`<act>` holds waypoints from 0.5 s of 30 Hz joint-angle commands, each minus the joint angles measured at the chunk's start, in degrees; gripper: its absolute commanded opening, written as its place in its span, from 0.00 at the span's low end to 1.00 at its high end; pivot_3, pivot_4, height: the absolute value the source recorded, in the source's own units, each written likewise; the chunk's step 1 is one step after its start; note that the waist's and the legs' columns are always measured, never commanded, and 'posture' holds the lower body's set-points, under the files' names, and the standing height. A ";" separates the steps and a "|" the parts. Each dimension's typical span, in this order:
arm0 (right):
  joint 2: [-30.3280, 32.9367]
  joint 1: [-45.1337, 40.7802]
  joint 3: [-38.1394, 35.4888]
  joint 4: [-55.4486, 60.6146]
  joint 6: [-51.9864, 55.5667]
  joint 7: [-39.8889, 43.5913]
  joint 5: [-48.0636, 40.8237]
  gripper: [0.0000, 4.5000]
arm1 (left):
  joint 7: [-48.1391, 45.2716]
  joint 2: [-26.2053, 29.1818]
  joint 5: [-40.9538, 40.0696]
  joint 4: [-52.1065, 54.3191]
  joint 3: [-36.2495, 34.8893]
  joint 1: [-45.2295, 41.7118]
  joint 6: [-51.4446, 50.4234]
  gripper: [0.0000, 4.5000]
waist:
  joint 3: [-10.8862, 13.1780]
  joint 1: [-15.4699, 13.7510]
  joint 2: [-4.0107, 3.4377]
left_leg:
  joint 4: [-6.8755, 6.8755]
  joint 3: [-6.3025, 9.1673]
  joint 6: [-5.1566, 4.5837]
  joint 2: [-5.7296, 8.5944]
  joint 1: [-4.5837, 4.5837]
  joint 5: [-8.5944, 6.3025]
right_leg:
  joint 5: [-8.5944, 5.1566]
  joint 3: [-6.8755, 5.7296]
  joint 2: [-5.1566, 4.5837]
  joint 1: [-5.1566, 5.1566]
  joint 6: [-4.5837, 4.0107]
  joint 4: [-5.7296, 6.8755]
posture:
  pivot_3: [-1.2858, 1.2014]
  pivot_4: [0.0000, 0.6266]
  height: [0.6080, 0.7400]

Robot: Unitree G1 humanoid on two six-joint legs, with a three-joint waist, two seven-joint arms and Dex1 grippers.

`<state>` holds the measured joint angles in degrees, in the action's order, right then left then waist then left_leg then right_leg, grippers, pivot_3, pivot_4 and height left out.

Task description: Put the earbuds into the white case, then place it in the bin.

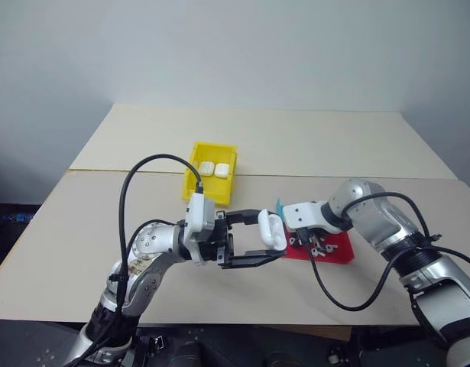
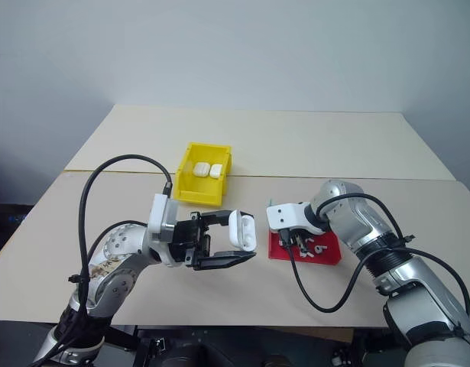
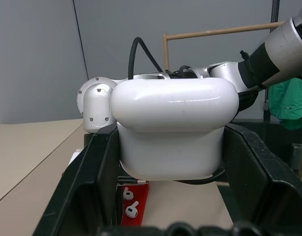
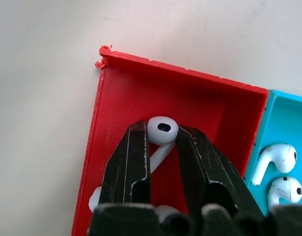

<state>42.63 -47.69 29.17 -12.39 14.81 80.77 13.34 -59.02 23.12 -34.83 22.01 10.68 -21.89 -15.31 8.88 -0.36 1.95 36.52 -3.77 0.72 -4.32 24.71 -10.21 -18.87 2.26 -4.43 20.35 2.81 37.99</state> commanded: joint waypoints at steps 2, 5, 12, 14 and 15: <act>1.26 2.71 -5.52 4.67 5.33 -1.74 -2.59 0.14 | 0.04 -0.53 -0.61 1.25 -0.17 -1.07 -0.10 0.62 | 0.00 -0.03 0.00 | 0.00 0.00 0.00 0.00 0.00 0.00 | 0.00 0.00 0.00 0.00 0.00 -0.01 | 0.52 0.24 1.00; 3.18 6.18 -13.19 12.35 11.71 -1.75 -8.98 0.14 | -0.18 -1.02 -1.00 0.47 -0.32 -2.32 -0.31 0.62 | 0.03 -0.28 -0.04 | -0.01 0.01 0.00 0.00 0.03 0.00 | 0.00 -0.01 0.00 0.01 0.00 -0.02 | 0.52 0.24 1.00; 1.56 21.10 -43.57 32.57 24.37 -3.64 -37.11 0.14 | -1.36 -1.91 -2.56 -1.85 -1.21 -5.95 -1.33 0.62 | 0.07 -0.46 -0.10 | -0.02 0.14 -0.03 0.00 0.07 -0.03 | 0.00 -0.13 0.00 -0.10 0.00 -0.15 | 0.52 0.24 1.00; -2.01 23.59 -51.39 36.29 29.85 -7.77 -47.01 0.14 | -1.96 -2.24 -2.77 -2.73 -1.13 -6.64 -1.49 0.62 | 0.08 -0.20 -0.10 | -0.01 0.15 -0.03 0.01 0.06 -0.03 | 0.00 -0.13 0.00 -0.15 0.00 -0.16 | 0.52 0.24 1.00; -3.80 24.62 -54.45 38.00 31.71 -10.08 -51.63 0.14 | -2.19 -2.52 -2.58 -3.43 -1.05 -7.05 -1.36 0.62 | 0.07 -0.06 -0.10 | -0.01 0.12 -0.03 0.00 0.04 -0.03 | 0.01 -0.09 0.00 -0.13 0.01 -0.15 | 0.52 0.24 1.00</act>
<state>39.96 -23.21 -19.32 21.65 43.10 73.86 -29.93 -60.59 21.14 -36.22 18.56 9.96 -27.49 -16.84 8.96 -0.42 1.84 36.50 -3.65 0.68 -4.31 24.73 -10.25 -18.86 2.18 -4.42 20.21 2.83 37.88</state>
